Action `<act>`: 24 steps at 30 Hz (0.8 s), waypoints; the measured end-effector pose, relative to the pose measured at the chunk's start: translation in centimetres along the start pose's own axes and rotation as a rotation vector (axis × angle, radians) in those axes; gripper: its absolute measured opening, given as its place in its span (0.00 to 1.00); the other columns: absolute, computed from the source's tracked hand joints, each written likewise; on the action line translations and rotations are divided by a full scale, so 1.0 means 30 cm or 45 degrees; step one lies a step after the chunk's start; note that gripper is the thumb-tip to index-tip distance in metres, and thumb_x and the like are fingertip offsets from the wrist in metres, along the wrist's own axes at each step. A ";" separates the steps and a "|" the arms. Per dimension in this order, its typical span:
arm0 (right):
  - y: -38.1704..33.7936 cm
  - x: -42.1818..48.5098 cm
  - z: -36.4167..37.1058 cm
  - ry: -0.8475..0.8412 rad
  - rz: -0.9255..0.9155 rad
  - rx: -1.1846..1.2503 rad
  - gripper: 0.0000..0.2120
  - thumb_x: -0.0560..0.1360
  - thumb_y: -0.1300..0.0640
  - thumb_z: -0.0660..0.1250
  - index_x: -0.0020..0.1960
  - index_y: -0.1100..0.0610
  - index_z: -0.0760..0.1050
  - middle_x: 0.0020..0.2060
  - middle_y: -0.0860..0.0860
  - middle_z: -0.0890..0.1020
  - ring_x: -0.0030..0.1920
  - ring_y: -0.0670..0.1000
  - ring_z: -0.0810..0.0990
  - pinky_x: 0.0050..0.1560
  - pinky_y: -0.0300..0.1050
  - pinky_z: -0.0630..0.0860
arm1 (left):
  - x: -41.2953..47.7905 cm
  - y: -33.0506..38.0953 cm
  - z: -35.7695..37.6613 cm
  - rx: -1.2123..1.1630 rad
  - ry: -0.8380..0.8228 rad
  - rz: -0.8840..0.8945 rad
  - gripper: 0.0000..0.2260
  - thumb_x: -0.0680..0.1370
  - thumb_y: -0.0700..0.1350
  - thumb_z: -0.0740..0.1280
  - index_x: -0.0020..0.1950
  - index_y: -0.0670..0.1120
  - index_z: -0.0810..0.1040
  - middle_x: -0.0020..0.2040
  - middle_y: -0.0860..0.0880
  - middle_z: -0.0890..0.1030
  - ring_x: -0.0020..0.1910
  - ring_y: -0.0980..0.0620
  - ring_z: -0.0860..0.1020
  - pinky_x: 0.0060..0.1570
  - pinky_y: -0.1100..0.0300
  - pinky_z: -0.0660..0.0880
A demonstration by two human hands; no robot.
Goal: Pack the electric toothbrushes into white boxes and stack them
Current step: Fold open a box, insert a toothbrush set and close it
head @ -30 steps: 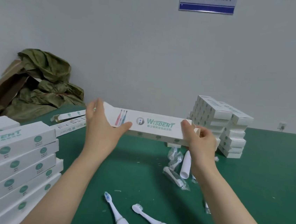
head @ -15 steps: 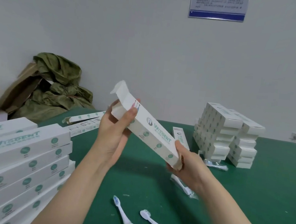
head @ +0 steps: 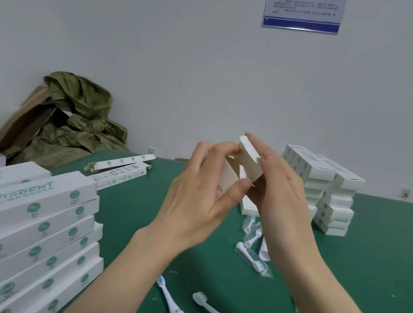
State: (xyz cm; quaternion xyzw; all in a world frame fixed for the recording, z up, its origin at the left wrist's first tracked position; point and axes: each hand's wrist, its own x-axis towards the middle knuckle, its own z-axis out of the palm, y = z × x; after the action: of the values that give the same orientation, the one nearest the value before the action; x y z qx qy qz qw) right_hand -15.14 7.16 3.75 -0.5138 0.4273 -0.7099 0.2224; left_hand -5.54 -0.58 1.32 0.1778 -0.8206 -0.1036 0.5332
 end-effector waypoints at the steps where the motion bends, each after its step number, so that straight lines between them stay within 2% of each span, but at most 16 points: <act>1: 0.001 0.000 -0.002 -0.013 0.005 -0.005 0.16 0.81 0.58 0.55 0.62 0.48 0.77 0.54 0.41 0.82 0.55 0.39 0.79 0.56 0.33 0.75 | 0.000 0.005 0.000 -0.049 0.030 -0.050 0.20 0.73 0.66 0.58 0.62 0.59 0.62 0.56 0.56 0.72 0.51 0.60 0.72 0.48 0.53 0.74; 2: 0.001 0.000 -0.001 -0.016 -0.013 -0.035 0.15 0.80 0.60 0.57 0.61 0.48 0.77 0.55 0.44 0.82 0.55 0.40 0.80 0.57 0.36 0.76 | 0.002 0.012 0.000 -0.142 0.072 -0.126 0.20 0.71 0.64 0.63 0.59 0.61 0.62 0.53 0.56 0.74 0.49 0.60 0.74 0.46 0.58 0.74; 4: 0.011 0.000 0.005 -0.004 -0.091 -0.157 0.16 0.79 0.62 0.59 0.57 0.44 0.78 0.51 0.43 0.84 0.51 0.41 0.81 0.55 0.38 0.77 | 0.007 0.022 -0.002 -0.313 0.154 -0.257 0.23 0.65 0.58 0.72 0.53 0.62 0.63 0.48 0.58 0.77 0.45 0.61 0.77 0.40 0.68 0.72; 6: 0.026 -0.003 0.013 0.044 -0.167 -0.288 0.18 0.78 0.62 0.59 0.58 0.41 0.77 0.46 0.41 0.84 0.45 0.47 0.80 0.46 0.44 0.76 | 0.009 0.024 -0.003 -0.331 0.190 -0.289 0.23 0.60 0.56 0.75 0.49 0.59 0.67 0.46 0.60 0.78 0.43 0.64 0.76 0.37 0.74 0.69; 8: 0.044 -0.006 0.013 0.082 -0.210 -0.339 0.18 0.78 0.60 0.59 0.61 0.42 0.77 0.38 0.44 0.83 0.38 0.51 0.77 0.39 0.48 0.74 | 0.010 0.025 -0.003 -0.347 0.197 -0.291 0.22 0.58 0.58 0.73 0.47 0.59 0.69 0.47 0.63 0.77 0.42 0.64 0.76 0.36 0.75 0.69; 10: 0.062 -0.004 0.007 0.101 -0.237 -0.327 0.17 0.79 0.60 0.59 0.62 0.44 0.76 0.30 0.42 0.79 0.30 0.42 0.71 0.31 0.37 0.67 | 0.010 0.026 0.001 -0.366 0.191 -0.285 0.21 0.57 0.58 0.73 0.46 0.59 0.69 0.47 0.63 0.77 0.43 0.63 0.77 0.36 0.75 0.69; 12: 0.078 0.002 -0.001 0.101 -0.245 -0.326 0.17 0.79 0.60 0.58 0.64 0.46 0.75 0.28 0.36 0.75 0.28 0.39 0.71 0.30 0.28 0.63 | 0.008 0.025 0.007 -0.369 0.170 -0.283 0.22 0.57 0.57 0.73 0.47 0.59 0.70 0.47 0.63 0.77 0.43 0.62 0.77 0.37 0.75 0.69; 13: 0.082 0.002 -0.002 0.087 -0.257 -0.341 0.18 0.80 0.61 0.58 0.64 0.46 0.75 0.28 0.34 0.75 0.29 0.38 0.72 0.30 0.27 0.64 | 0.007 0.023 0.010 -0.364 0.168 -0.285 0.22 0.57 0.56 0.74 0.47 0.59 0.70 0.47 0.63 0.78 0.43 0.62 0.77 0.37 0.75 0.70; 15: 0.081 -0.002 0.003 0.038 -0.304 -0.428 0.18 0.80 0.62 0.58 0.66 0.48 0.74 0.34 0.34 0.76 0.34 0.35 0.74 0.34 0.25 0.66 | 0.006 0.021 0.013 -0.348 0.177 -0.301 0.22 0.58 0.54 0.75 0.46 0.57 0.70 0.47 0.64 0.77 0.43 0.62 0.77 0.37 0.74 0.70; 16: 0.079 -0.003 0.006 0.007 -0.330 -0.486 0.19 0.80 0.63 0.58 0.67 0.49 0.73 0.41 0.35 0.78 0.39 0.33 0.75 0.39 0.25 0.68 | 0.006 0.020 0.013 -0.343 0.183 -0.310 0.22 0.58 0.52 0.76 0.46 0.56 0.70 0.47 0.64 0.77 0.43 0.62 0.77 0.36 0.74 0.70; 18: 0.078 -0.003 0.004 -0.041 -0.363 -0.542 0.18 0.80 0.63 0.57 0.68 0.50 0.71 0.56 0.42 0.79 0.54 0.33 0.75 0.53 0.25 0.69 | 0.009 0.020 0.009 -0.320 0.198 -0.303 0.20 0.59 0.51 0.75 0.45 0.57 0.70 0.47 0.64 0.77 0.42 0.63 0.77 0.36 0.75 0.70; 19: 0.078 -0.002 0.003 -0.062 -0.375 -0.536 0.18 0.81 0.62 0.57 0.69 0.50 0.69 0.62 0.44 0.76 0.61 0.34 0.71 0.60 0.26 0.67 | 0.011 0.022 0.005 -0.312 0.206 -0.298 0.20 0.59 0.51 0.75 0.45 0.57 0.70 0.47 0.64 0.77 0.41 0.64 0.77 0.37 0.75 0.69; 21: 0.084 0.001 0.001 -0.104 -0.408 -0.557 0.17 0.81 0.58 0.55 0.69 0.48 0.63 0.68 0.44 0.70 0.68 0.36 0.65 0.67 0.29 0.61 | 0.015 0.027 -0.002 -0.322 0.207 -0.305 0.19 0.59 0.51 0.74 0.45 0.57 0.70 0.46 0.65 0.78 0.41 0.65 0.77 0.38 0.76 0.69; 24: 0.103 0.002 0.004 -0.137 -0.522 -0.729 0.19 0.80 0.54 0.52 0.70 0.49 0.57 0.69 0.44 0.64 0.70 0.38 0.60 0.70 0.29 0.55 | 0.018 0.031 -0.008 -0.336 0.184 -0.306 0.18 0.59 0.48 0.73 0.44 0.57 0.71 0.43 0.71 0.78 0.41 0.69 0.77 0.38 0.77 0.69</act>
State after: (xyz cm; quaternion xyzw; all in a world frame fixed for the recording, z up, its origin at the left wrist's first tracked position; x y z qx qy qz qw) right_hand -15.42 5.40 1.20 -0.6669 0.4849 -0.5631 -0.0556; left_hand -5.70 0.05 2.20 0.2101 -0.7324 -0.2601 0.5931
